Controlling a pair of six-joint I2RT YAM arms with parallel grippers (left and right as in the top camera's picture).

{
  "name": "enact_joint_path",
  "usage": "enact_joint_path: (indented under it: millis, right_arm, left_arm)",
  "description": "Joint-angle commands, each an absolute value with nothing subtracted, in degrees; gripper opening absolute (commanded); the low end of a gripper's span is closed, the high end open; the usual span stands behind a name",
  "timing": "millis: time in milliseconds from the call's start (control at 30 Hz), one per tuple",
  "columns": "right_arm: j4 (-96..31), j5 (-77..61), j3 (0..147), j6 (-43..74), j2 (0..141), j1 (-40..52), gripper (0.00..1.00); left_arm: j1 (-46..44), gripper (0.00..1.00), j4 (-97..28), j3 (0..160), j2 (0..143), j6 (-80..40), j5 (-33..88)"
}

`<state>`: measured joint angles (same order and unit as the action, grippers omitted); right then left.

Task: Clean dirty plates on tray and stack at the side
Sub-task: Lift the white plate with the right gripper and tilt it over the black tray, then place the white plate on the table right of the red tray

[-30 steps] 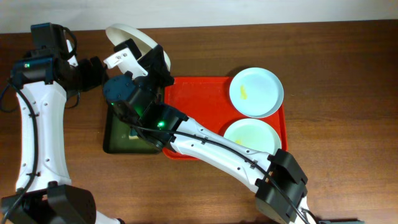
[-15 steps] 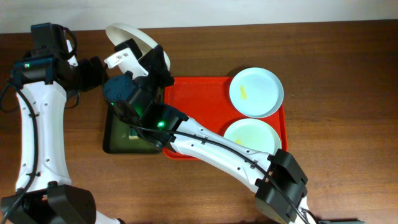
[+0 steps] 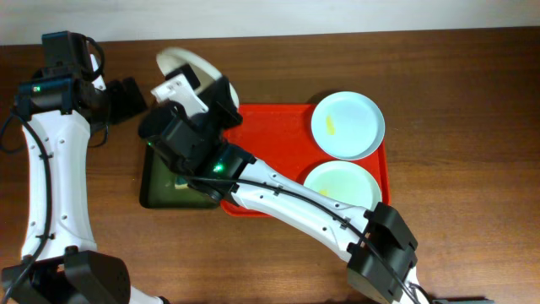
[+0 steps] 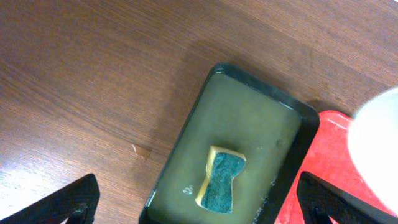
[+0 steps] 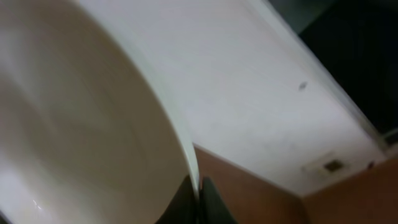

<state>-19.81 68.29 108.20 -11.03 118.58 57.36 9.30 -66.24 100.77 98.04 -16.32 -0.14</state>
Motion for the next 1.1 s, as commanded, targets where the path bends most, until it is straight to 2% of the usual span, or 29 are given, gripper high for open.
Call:
enact_joint_path:
  millis: [0, 133, 200, 433, 600, 667, 800, 867, 1067]
  right_arm:
    - [-29.5, 57.6, 108.6, 8.0, 118.3, 56.1, 0.04]
    - [-40.8, 39.4, 108.6, 24.6, 118.3, 51.2, 0.04]
    - [-42.9, 29.8, 108.6, 27.8, 118.3, 48.4, 0.04]
    - [-47.2, 8.1, 108.7, 28.0, 118.2, 35.1, 0.04]
    - [-49.7, -20.4, 108.7, 28.0, 118.2, 17.3, 0.04]
    - [-52.8, -26.0, 108.6, 27.9, 118.2, 10.0, 0.04]
    - [-66.0, -26.3, 108.6, 27.6, 118.2, -5.3, 0.04]
    - [-71.5, -25.7, 108.6, 23.8, 118.2, -12.6, 0.04]
    - [-83.2, -12.4, 108.1, 22.3, 118.2, -30.9, 0.04]
  left_arm:
    - [9.2, 0.99, -66.1, 101.3, 98.2, -16.9, 0.3]
    - [9.2, 0.99, -66.1, 101.3, 98.2, -16.9, 0.3]
    - [9.2, 0.99, -66.1, 101.3, 98.2, -16.9, 0.3]
    - [9.2, 1.00, -66.1, 101.3, 98.2, -16.9, 0.3]
    - [9.2, 0.99, -66.1, 101.3, 98.2, -16.9, 0.3]
    - [9.2, 0.99, -66.1, 101.3, 98.2, -16.9, 0.3]
    - [9.2, 0.99, -66.1, 101.3, 98.2, -16.9, 0.3]
    - [9.2, 0.99, -66.1, 101.3, 98.2, -16.9, 0.3]
    - [9.2, 0.99, -66.1, 101.3, 98.2, -16.9, 0.3]
